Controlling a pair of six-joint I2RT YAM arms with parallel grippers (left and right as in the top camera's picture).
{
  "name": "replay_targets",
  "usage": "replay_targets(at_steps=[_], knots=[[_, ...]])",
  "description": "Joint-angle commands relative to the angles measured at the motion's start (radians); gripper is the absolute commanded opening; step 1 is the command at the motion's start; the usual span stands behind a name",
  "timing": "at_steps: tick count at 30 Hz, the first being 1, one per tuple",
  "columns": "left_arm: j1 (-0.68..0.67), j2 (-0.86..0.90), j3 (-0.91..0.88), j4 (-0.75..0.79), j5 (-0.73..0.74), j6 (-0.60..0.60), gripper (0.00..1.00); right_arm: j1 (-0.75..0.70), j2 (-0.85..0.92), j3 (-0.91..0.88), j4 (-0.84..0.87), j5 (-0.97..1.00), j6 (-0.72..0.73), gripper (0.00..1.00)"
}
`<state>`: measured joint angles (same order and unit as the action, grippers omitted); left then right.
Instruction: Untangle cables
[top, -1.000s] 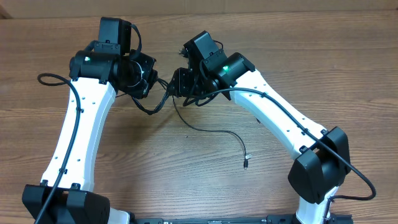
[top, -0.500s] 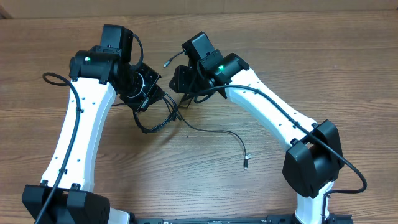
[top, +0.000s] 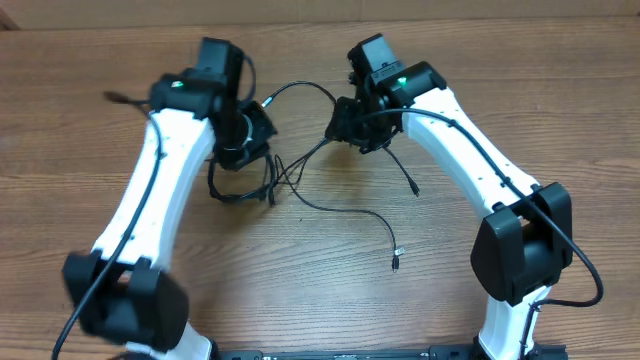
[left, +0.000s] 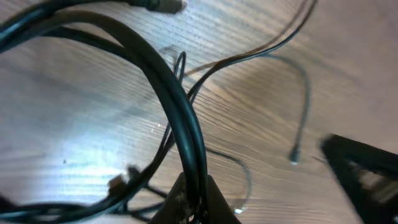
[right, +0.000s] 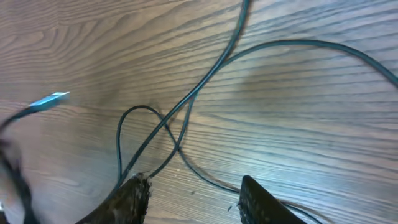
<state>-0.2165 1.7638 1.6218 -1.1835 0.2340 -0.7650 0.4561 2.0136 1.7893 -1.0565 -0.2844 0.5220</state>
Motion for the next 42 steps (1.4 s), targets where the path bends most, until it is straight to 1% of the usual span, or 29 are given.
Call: replay_targets(at_steps=[1,5,7,10,13,15,17,20,22,27,31,35,37,38,41,42], knots=[[-0.044,0.104,-0.019,0.027,-0.027,0.115,0.04,-0.001,0.001,-0.004,-0.016,-0.009,-0.053,0.46],[-0.057,0.181,-0.019,0.047,-0.032,0.129,0.04,0.0,0.001,-0.004,-0.029,-0.014,-0.077,0.46],[-0.056,0.187,-0.019,0.066,-0.032,0.153,0.04,0.001,0.001,-0.004,-0.031,-0.038,-0.086,0.46],[-0.04,0.167,0.003,0.074,-0.023,0.159,0.04,0.001,0.001,-0.004,-0.034,-0.082,-0.086,0.46],[-0.018,0.122,0.038,0.075,0.037,0.159,0.04,0.0,0.001,-0.004,-0.012,-0.209,-0.132,0.46],[0.001,0.076,0.063,0.078,0.12,0.162,0.04,0.003,0.001,-0.004,0.028,-0.341,-0.169,0.46],[0.009,0.035,0.077,0.085,0.193,0.213,0.04,0.013,0.001,-0.004,0.059,-0.42,-0.175,0.46],[0.009,-0.017,0.08,0.081,0.205,0.304,0.04,0.02,0.001,-0.004,0.071,-0.466,-0.149,0.46],[0.009,-0.029,0.08,0.081,0.213,0.342,0.04,0.02,0.001,-0.004,0.072,-0.481,-0.15,0.45],[0.008,-0.032,0.08,0.082,0.286,0.414,0.04,0.02,0.001,-0.004,0.097,-0.481,-0.15,0.46],[0.009,-0.032,0.081,0.099,0.314,0.414,0.04,0.023,0.012,-0.005,0.081,-0.399,-0.126,0.46],[0.009,-0.032,0.084,0.127,0.374,0.414,0.04,0.036,0.066,-0.005,0.066,-0.359,-0.126,0.46],[0.011,-0.032,0.086,0.13,0.388,0.414,0.04,0.039,0.093,-0.005,0.063,-0.339,-0.102,0.44],[0.014,-0.032,0.089,0.126,0.388,0.414,0.04,0.039,0.108,-0.005,0.063,-0.315,-0.087,0.39],[0.023,-0.034,0.11,0.109,0.392,0.416,0.04,0.032,0.125,-0.005,0.057,-0.249,-0.073,0.29],[0.037,-0.039,0.127,0.102,0.406,0.434,0.04,0.029,0.13,-0.005,0.053,-0.224,-0.074,0.25]])
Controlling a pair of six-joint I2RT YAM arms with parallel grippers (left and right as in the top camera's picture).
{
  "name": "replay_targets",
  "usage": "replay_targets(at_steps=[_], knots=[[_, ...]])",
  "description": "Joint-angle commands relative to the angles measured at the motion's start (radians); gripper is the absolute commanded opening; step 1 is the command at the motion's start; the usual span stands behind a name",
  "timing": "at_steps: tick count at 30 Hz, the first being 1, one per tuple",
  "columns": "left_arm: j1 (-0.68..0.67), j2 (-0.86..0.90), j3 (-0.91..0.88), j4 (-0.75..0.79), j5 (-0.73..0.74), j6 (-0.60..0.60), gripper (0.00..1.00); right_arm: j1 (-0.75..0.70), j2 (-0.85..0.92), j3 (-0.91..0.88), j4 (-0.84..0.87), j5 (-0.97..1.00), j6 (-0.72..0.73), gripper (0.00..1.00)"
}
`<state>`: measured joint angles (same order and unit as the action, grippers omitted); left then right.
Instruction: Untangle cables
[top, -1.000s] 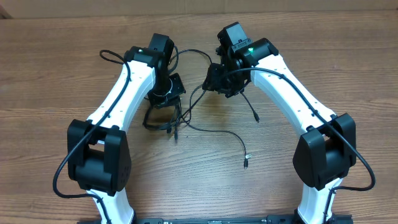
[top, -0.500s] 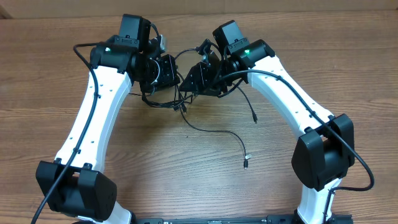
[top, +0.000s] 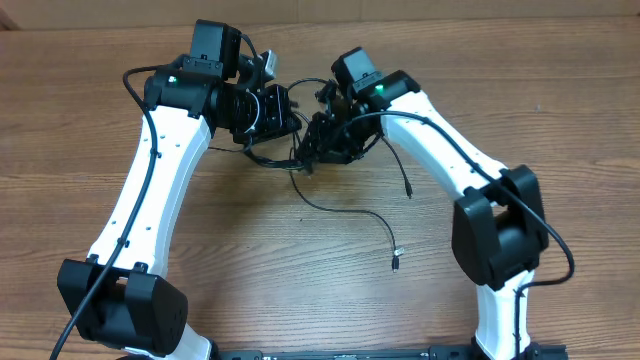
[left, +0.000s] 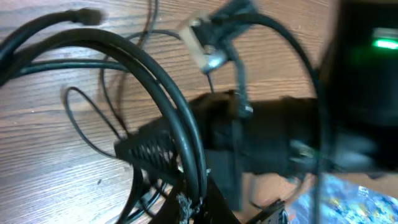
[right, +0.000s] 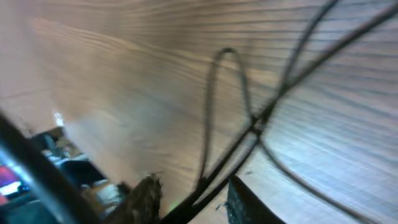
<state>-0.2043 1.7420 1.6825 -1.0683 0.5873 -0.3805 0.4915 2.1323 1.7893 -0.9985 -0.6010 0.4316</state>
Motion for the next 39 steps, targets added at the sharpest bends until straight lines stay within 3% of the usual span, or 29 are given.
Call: replay_targets(at_steps=[1,6,14,20,25,29,39], knots=[[0.033,-0.024,0.075,-0.016,0.066,0.059,0.04,-0.01,0.013,-0.005,-0.01,0.113,0.017,0.22],[0.127,-0.103,0.108,-0.003,0.092,0.062,0.04,-0.026,0.018,-0.006,-0.025,0.141,0.016,0.04],[0.272,-0.174,0.108,-0.006,0.089,0.051,0.04,-0.026,0.018,-0.006,-0.048,0.168,0.009,0.04],[0.338,-0.174,0.108,-0.058,-0.179,0.04,0.04,-0.026,0.018,-0.006,-0.079,0.182,-0.037,0.04],[0.384,-0.174,0.108,-0.074,-0.304,0.037,0.04,-0.021,0.018,-0.006,-0.117,0.182,-0.135,0.04],[0.387,-0.173,0.107,-0.088,-0.411,0.019,0.04,-0.014,0.011,-0.003,-0.142,0.172,-0.175,0.04],[0.292,-0.161,0.106,-0.171,-0.404,0.048,0.09,0.018,-0.141,0.067,-0.15,0.076,-0.273,0.04]])
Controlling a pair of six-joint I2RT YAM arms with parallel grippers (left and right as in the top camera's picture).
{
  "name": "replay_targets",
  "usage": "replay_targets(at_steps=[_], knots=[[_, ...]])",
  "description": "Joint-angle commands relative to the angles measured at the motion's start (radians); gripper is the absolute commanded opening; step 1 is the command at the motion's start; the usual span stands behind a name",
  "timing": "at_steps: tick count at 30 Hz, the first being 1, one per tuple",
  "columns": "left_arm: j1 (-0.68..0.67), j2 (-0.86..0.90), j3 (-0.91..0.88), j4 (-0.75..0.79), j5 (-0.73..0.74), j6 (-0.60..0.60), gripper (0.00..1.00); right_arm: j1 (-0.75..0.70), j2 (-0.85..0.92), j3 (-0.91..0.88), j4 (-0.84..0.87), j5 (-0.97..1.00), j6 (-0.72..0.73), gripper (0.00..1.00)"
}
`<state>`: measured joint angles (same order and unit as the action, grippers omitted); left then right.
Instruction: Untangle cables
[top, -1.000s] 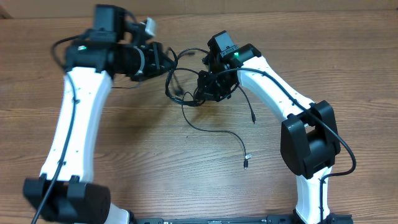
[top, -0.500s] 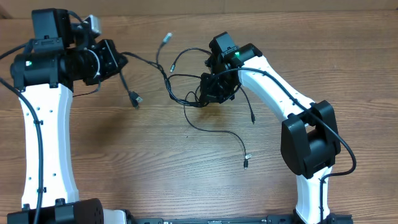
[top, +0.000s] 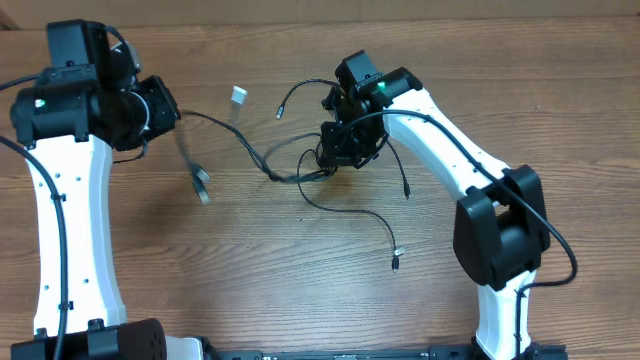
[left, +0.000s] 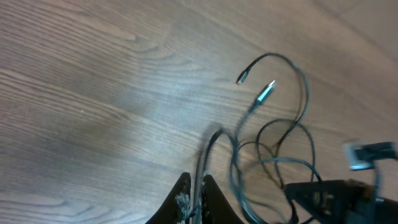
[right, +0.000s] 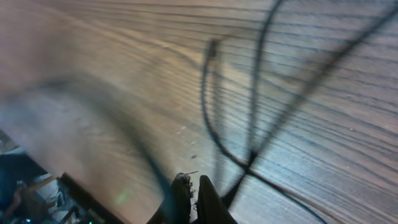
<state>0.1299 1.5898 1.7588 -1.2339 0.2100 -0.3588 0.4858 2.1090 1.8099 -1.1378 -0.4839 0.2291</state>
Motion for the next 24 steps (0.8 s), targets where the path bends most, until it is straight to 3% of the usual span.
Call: replay_targets(at_steps=[1,6,14,17,24], knots=[[-0.055,-0.008,0.03,-0.002,-0.026,0.026,0.08,0.035,-0.134,0.047,-0.024,-0.041,-0.085,0.04],[-0.111,-0.006,0.029,0.065,-0.031,0.026,0.09,0.122,-0.168,0.047,-0.116,-0.04,-0.195,0.04],[-0.132,0.026,0.029,0.031,0.029,0.023,0.18,0.148,-0.168,0.109,-0.121,-0.034,-0.172,0.04],[-0.137,0.034,0.029,-0.011,0.087,0.027,0.17,0.131,-0.168,0.183,-0.105,-0.034,-0.1,0.04],[-0.206,0.038,0.028,-0.048,0.131,0.166,0.13,0.053,-0.167,0.212,-0.064,-0.075,0.181,0.04]])
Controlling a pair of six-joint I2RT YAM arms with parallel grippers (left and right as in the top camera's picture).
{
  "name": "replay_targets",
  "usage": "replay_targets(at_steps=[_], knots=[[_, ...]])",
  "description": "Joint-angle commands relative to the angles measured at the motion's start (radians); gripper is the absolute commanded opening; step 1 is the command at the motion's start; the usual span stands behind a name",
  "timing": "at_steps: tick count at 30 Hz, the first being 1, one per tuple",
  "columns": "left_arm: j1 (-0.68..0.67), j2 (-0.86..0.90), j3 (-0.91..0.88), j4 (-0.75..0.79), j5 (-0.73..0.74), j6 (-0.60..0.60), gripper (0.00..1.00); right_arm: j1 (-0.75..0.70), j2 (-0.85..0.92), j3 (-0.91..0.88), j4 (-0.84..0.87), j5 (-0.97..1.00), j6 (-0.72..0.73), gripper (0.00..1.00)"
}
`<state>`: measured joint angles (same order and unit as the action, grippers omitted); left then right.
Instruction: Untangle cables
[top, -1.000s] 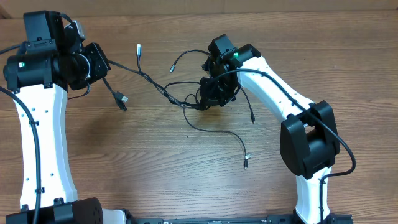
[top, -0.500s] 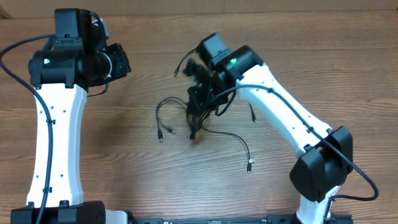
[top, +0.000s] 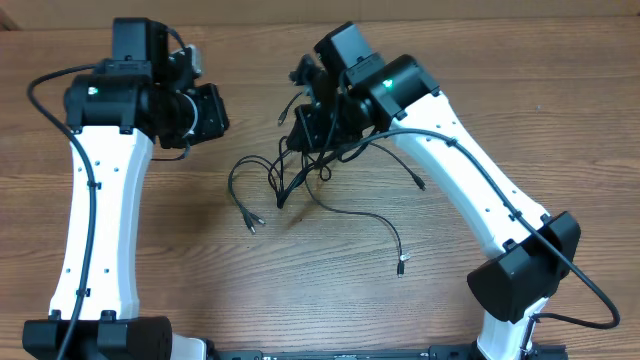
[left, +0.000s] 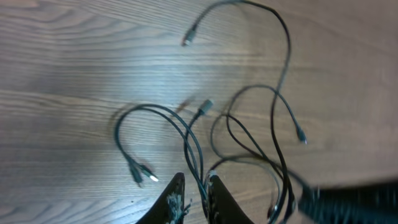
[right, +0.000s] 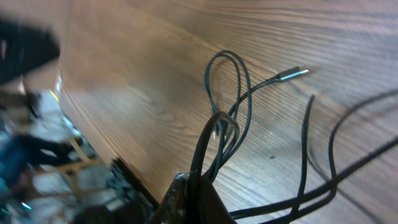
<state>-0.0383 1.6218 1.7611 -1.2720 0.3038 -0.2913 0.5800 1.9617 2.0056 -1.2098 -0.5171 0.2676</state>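
Note:
Several thin black cables (top: 285, 175) lie looped and crossed on the wooden table (top: 520, 60), mid-table. My right gripper (top: 308, 128) is over their far side, shut on a black cable (right: 227, 99) that rises from a loop into the closed fingers of the right gripper (right: 193, 186). My left gripper (top: 212, 118) hangs left of the tangle, apart from it. In the left wrist view the left gripper (left: 194, 186) is open by a narrow gap, with the cable loops (left: 249, 134) on the table below it.
Loose plug ends lie at the front left (top: 250, 222), the front right (top: 401, 265) and the right (top: 418, 183) of the tangle. The table's edge and blurred clutter (right: 37, 143) show at the left of the right wrist view.
My left gripper has come back from the far left toward the tangle and let go of its cable, which now lies in a loop on the table. The right gripper stays shut on a cable.
Both grippers began at the tangle, the left shut on a black cable, the right open over thin cables. Then they stood close together. Then the left was far left with its cable stretched out and the right shut. Now the left cable lies released.

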Motion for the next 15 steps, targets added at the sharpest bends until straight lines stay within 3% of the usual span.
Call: replay_targets(at_steps=[1,8,10,11,12,13,15], knots=[[-0.05,0.006,0.026,-0.011,0.037,0.121,0.12,-0.06,-0.02,0.016,0.015,-0.072,0.156,0.04],[-0.161,0.006,0.003,0.003,0.037,0.239,0.13,-0.174,-0.02,0.016,0.024,-0.305,0.151,0.04],[-0.196,0.006,-0.045,0.041,0.037,0.247,0.27,-0.19,-0.02,0.016,0.024,-0.331,0.147,0.04],[-0.212,0.007,-0.089,0.08,0.038,0.241,0.47,-0.192,-0.02,0.016,0.023,-0.332,0.143,0.04],[-0.219,0.007,-0.113,0.106,0.038,0.232,0.55,-0.192,-0.02,0.016,0.023,-0.332,0.142,0.04],[-0.23,0.008,-0.159,0.161,0.054,0.224,0.6,-0.192,-0.02,0.016,0.023,-0.34,0.125,0.04],[-0.24,0.008,-0.214,0.235,0.101,0.224,0.59,-0.192,-0.02,0.016,0.023,-0.341,0.125,0.04]])
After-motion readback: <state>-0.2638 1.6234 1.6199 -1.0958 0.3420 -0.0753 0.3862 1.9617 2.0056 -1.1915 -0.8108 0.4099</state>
